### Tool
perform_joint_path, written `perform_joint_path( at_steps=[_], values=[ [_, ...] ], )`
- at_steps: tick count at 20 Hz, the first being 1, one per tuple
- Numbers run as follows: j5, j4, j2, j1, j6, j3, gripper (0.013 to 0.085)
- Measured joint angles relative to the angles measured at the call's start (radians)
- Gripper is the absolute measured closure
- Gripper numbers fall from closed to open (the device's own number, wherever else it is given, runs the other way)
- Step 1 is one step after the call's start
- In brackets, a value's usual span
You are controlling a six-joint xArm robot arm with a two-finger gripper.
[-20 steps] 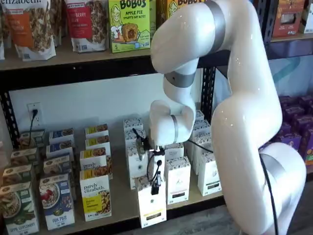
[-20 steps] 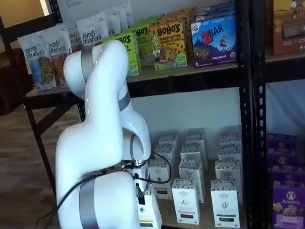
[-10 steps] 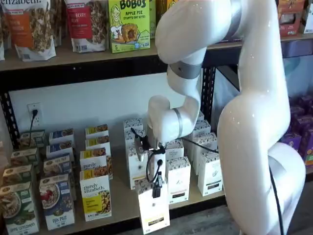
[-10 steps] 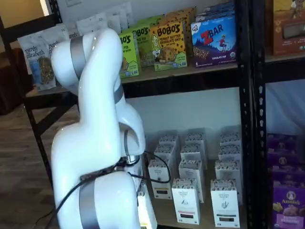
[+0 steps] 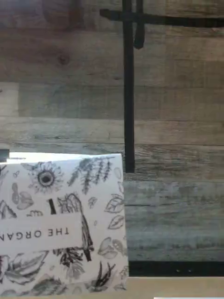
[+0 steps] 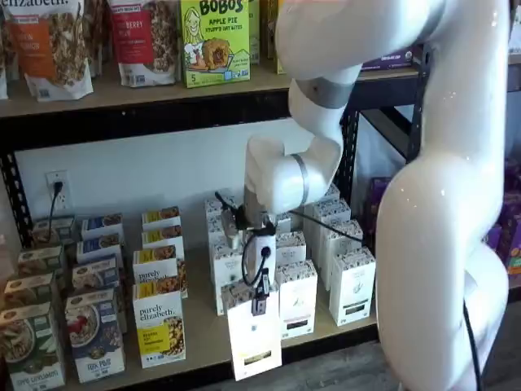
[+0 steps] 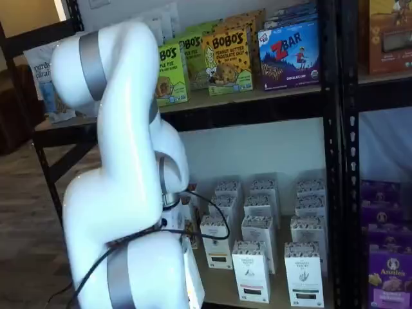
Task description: Pick up the white box with a yellow strip in the middle, on the bottom shelf, the fourth box from the left
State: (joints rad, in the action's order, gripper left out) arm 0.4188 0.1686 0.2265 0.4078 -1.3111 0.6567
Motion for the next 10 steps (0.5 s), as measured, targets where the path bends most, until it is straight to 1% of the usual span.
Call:
perform_joint_path(
  at_steps=[5, 10],
  values=[
    [0.088, -0.038, -0.111, 0.006, 0.047, -0.026, 0.045],
    [0.193, -0.062, -0.215, 0.01, 0.079, -0.036, 0.045]
  ],
)
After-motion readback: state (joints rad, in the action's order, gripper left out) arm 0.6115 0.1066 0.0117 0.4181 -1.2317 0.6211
